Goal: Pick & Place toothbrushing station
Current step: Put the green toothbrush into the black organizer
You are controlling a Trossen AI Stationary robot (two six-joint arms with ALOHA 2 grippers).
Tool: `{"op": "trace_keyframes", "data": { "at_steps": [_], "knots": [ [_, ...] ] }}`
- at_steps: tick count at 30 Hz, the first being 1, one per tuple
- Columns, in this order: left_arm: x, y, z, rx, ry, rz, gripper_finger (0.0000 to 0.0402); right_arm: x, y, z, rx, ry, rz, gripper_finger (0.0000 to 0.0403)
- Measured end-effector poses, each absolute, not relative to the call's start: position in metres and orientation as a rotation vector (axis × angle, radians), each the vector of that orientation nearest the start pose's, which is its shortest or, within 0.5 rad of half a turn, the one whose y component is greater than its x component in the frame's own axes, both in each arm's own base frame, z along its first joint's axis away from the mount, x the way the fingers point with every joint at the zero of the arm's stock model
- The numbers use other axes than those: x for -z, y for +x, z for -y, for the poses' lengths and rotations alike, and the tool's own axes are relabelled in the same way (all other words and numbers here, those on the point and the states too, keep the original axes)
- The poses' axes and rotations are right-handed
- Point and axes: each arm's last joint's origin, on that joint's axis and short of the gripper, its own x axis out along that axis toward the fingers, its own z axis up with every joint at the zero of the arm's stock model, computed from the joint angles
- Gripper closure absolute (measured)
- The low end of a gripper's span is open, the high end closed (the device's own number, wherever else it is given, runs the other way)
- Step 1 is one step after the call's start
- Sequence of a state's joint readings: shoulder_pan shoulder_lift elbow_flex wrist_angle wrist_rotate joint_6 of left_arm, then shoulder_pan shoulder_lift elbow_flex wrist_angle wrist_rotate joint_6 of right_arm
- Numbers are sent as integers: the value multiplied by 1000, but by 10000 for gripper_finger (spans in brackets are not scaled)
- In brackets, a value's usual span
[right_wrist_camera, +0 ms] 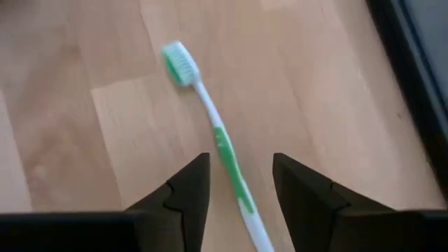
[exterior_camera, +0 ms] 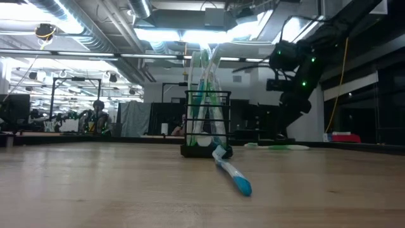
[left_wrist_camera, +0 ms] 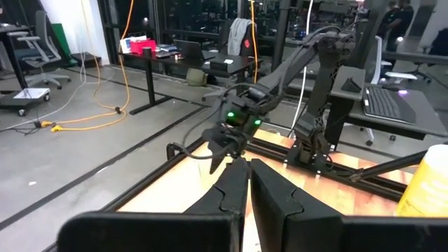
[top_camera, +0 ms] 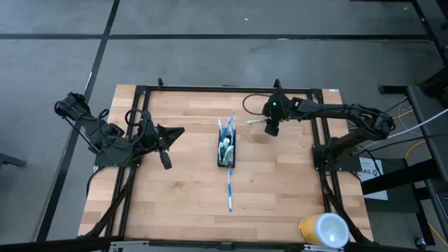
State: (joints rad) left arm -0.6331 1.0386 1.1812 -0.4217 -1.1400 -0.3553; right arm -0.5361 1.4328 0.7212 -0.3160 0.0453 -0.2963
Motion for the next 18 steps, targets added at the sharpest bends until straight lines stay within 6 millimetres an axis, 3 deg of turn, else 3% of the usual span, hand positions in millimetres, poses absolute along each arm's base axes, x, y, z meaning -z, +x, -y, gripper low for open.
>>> {"op": "trace_keyframes", "data": {
  "at_steps": [5,18],
  "knots": [
    [-403,174,95,-519,-137,-87,386,-153,219,144,329,60,-1109,245],
    [-403,174,96,-512,-157,-84,386,-129,236,156,267,14,-1144,245]
  ]
}}
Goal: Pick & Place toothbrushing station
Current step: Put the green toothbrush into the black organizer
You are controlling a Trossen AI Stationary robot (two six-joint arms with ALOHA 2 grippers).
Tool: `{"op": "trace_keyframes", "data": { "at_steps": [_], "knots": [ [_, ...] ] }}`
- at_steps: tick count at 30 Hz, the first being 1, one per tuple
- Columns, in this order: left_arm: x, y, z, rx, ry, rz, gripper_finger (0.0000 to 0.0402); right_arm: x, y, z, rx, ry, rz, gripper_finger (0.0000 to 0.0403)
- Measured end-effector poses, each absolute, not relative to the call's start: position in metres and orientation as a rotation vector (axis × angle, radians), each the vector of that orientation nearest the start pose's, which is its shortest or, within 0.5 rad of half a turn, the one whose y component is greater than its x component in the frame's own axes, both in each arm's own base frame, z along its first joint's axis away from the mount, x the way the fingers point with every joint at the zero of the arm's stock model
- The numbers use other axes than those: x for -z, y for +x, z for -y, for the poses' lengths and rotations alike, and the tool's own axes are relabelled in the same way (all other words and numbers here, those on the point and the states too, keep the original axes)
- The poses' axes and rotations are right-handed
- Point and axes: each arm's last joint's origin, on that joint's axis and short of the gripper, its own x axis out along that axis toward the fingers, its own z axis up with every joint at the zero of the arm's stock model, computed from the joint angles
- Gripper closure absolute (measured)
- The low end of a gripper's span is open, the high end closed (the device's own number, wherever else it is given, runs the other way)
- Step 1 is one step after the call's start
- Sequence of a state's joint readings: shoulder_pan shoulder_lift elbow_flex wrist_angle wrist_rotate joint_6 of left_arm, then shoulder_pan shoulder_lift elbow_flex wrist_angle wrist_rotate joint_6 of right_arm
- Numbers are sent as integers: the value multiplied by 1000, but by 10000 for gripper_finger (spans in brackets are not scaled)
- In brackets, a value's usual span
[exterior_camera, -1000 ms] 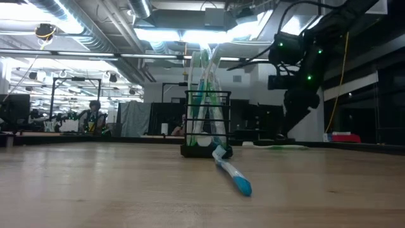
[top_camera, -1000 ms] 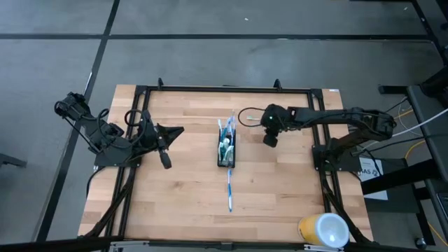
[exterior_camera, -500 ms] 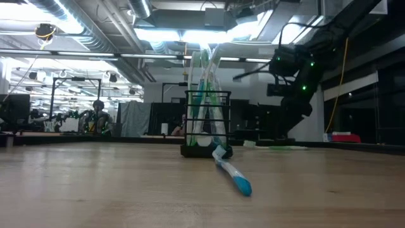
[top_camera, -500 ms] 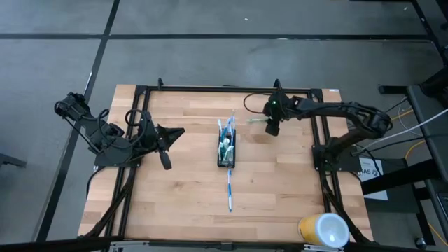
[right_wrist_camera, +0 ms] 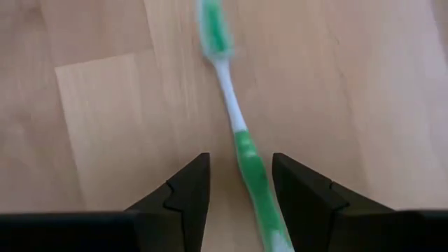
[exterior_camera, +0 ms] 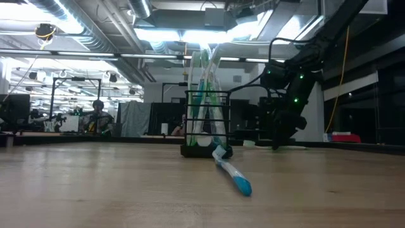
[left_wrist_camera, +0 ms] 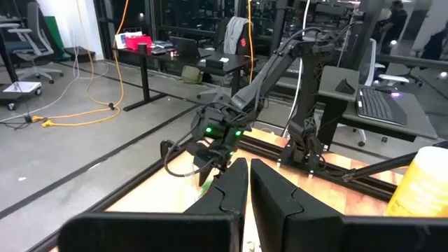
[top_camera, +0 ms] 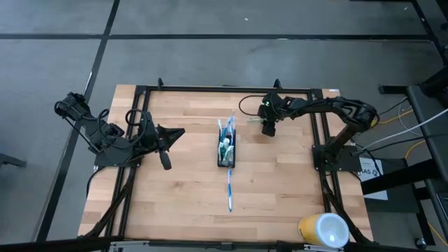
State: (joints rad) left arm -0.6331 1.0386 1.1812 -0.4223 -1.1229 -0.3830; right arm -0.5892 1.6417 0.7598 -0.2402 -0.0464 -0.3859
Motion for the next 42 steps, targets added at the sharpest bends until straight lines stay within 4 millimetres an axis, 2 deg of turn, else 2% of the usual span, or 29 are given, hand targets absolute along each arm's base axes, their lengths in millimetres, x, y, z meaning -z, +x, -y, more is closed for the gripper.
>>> {"op": "trace_keyframes", "data": {
  "at_steps": [11,20,24,29,33,37,42],
  "knots": [
    [-403,175,96,-492,-182,-86,386,-128,274,176,235,63,-1104,246],
    [-403,175,97,-471,-187,-92,386,-125,292,173,187,64,-1139,252],
    [-402,175,97,-471,-185,-93,386,-124,294,169,203,102,-1136,290],
    [-402,175,97,-464,-181,-100,386,-124,296,164,211,143,-1141,378],
    [-401,175,97,-456,-184,-111,386,-126,299,158,214,158,-1131,391],
    [-399,174,97,-445,-184,-124,386,-139,301,147,187,201,-1080,398],
    [-399,173,98,-457,-159,-126,386,-183,302,132,225,199,-934,398]
  ]
}}
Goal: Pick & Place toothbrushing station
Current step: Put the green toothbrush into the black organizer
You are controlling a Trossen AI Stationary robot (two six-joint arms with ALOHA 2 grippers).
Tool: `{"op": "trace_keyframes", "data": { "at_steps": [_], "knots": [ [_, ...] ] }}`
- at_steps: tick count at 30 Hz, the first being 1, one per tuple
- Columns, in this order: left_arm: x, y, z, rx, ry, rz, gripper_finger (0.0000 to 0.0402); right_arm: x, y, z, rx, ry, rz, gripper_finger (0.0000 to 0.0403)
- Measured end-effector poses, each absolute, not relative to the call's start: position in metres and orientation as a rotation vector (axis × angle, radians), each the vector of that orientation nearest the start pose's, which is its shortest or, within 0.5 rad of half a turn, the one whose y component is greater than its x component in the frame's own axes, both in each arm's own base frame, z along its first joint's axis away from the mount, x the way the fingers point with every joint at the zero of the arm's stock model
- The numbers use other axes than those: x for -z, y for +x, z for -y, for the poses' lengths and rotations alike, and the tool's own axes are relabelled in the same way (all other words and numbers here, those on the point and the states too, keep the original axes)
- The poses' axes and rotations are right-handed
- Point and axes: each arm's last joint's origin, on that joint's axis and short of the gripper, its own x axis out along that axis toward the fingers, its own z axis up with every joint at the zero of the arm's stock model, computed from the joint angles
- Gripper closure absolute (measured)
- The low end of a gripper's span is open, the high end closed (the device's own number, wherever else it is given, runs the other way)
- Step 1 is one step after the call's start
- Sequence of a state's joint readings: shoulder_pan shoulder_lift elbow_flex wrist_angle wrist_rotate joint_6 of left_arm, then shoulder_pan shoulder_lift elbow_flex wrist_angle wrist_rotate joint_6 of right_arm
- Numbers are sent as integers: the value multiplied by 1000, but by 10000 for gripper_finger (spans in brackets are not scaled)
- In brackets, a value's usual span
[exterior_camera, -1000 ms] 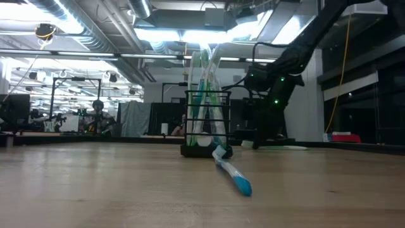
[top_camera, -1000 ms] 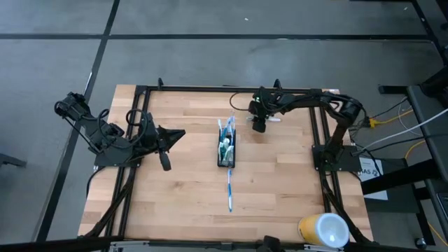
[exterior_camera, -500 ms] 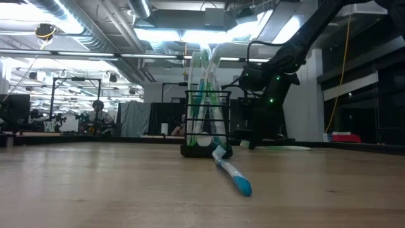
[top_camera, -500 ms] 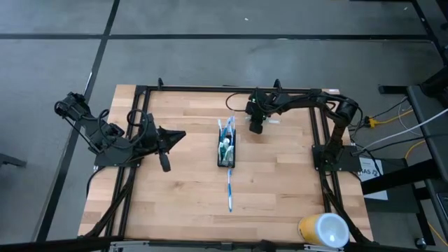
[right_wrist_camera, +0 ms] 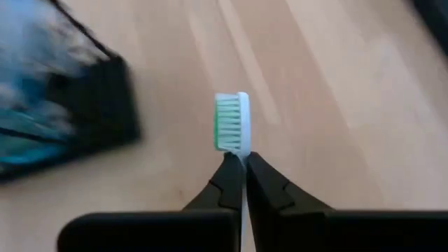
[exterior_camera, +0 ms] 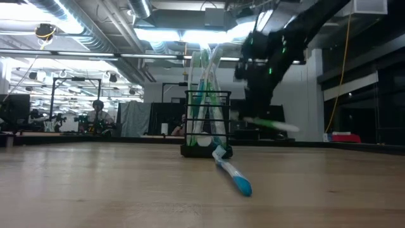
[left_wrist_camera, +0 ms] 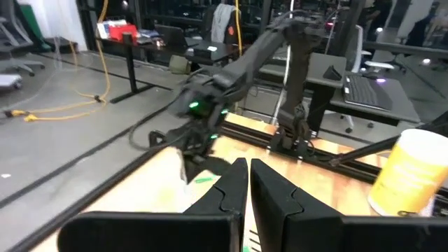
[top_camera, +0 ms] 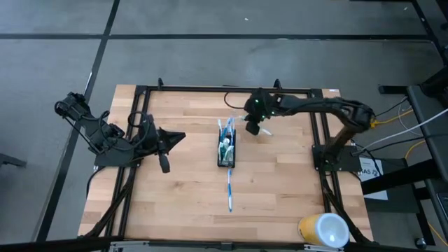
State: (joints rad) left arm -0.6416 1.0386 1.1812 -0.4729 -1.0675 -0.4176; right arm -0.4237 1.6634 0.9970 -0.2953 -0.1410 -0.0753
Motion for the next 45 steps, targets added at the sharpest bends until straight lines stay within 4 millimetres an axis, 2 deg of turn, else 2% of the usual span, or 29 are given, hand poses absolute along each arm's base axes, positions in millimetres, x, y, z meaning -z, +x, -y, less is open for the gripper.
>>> {"op": "trace_keyframes", "data": {
  "at_steps": [5,11,14,16,21,26,29,36,45],
  "knots": [
    [-399,173,98,-466,-124,-130,386,-233,294,105,264,212,-773,401],
    [-398,172,100,-456,-117,-133,386,-292,279,57,336,179,-517,401],
    [-399,170,102,-462,-110,-127,386,-317,271,31,368,198,-314,401],
    [-399,168,104,-466,-97,-122,386,-322,266,15,368,219,-194,401],
    [-399,164,109,-447,-85,-121,386,-310,262,-29,328,270,30,401],
    [-399,162,112,-427,-84,-122,386,-285,272,-56,390,265,135,401],
    [-399,162,113,-413,-85,-125,386,-277,284,-62,411,253,206,401],
    [-399,162,115,-360,-90,-142,386,-231,314,-70,493,208,270,401],
    [-398,160,119,-299,-45,-163,386,-204,321,-78,552,139,234,401]
  ]
}}
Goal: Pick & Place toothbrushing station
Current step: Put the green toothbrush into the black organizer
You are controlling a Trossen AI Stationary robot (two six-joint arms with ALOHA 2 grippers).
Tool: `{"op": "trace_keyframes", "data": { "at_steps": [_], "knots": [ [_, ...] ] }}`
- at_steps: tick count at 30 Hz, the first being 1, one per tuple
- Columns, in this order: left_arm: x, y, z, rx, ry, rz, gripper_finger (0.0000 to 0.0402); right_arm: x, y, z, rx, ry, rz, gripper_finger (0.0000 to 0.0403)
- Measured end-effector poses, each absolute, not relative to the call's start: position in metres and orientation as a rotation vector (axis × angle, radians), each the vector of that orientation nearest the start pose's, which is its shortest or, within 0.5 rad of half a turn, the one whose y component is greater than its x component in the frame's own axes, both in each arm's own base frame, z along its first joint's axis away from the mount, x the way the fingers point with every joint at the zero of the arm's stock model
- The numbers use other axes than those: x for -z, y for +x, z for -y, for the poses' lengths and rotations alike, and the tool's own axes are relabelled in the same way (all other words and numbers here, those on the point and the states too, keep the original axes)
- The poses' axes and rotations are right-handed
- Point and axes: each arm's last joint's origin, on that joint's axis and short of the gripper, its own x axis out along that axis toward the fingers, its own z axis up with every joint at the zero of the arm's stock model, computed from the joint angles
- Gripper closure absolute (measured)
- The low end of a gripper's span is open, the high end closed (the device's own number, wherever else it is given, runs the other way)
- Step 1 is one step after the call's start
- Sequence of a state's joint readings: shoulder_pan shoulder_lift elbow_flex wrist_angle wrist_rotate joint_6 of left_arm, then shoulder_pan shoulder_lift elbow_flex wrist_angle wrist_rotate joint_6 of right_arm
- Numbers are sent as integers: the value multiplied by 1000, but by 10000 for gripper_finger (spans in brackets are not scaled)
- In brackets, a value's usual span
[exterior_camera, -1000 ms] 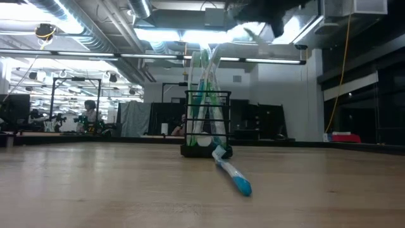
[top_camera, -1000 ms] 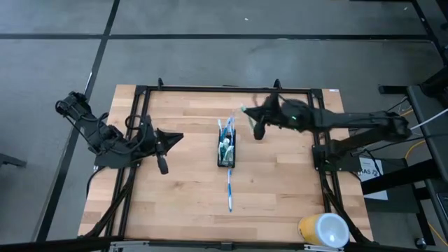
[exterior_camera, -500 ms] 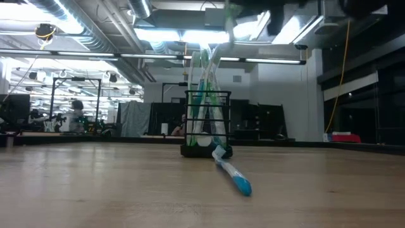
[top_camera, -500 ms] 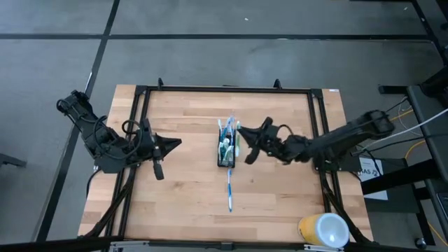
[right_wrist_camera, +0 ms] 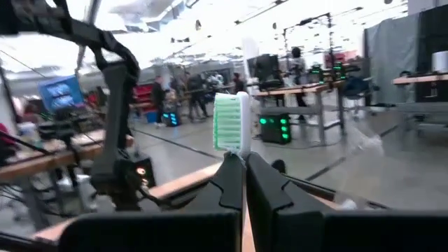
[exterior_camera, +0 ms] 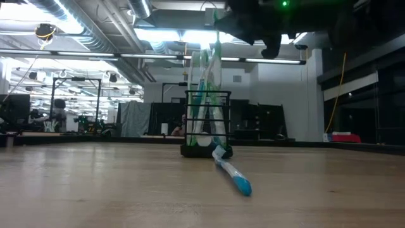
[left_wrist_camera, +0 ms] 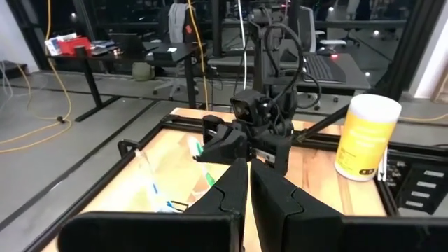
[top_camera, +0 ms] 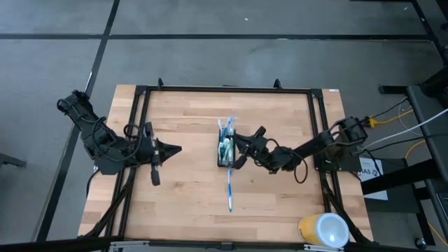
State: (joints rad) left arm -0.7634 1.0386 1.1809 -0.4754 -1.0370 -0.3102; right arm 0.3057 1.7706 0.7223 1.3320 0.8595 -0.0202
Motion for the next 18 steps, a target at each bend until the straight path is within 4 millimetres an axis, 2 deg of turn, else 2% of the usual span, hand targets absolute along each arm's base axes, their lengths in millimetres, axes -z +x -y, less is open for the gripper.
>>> {"op": "trace_keyframes", "data": {
  "at_steps": [12,18],
  "knots": [
    [-398,159,120,-288,-25,-166,386,-184,319,-96,602,37,74,401],
    [-399,159,121,-276,-42,-158,386,-172,321,-101,531,105,57,398]
  ]
}}
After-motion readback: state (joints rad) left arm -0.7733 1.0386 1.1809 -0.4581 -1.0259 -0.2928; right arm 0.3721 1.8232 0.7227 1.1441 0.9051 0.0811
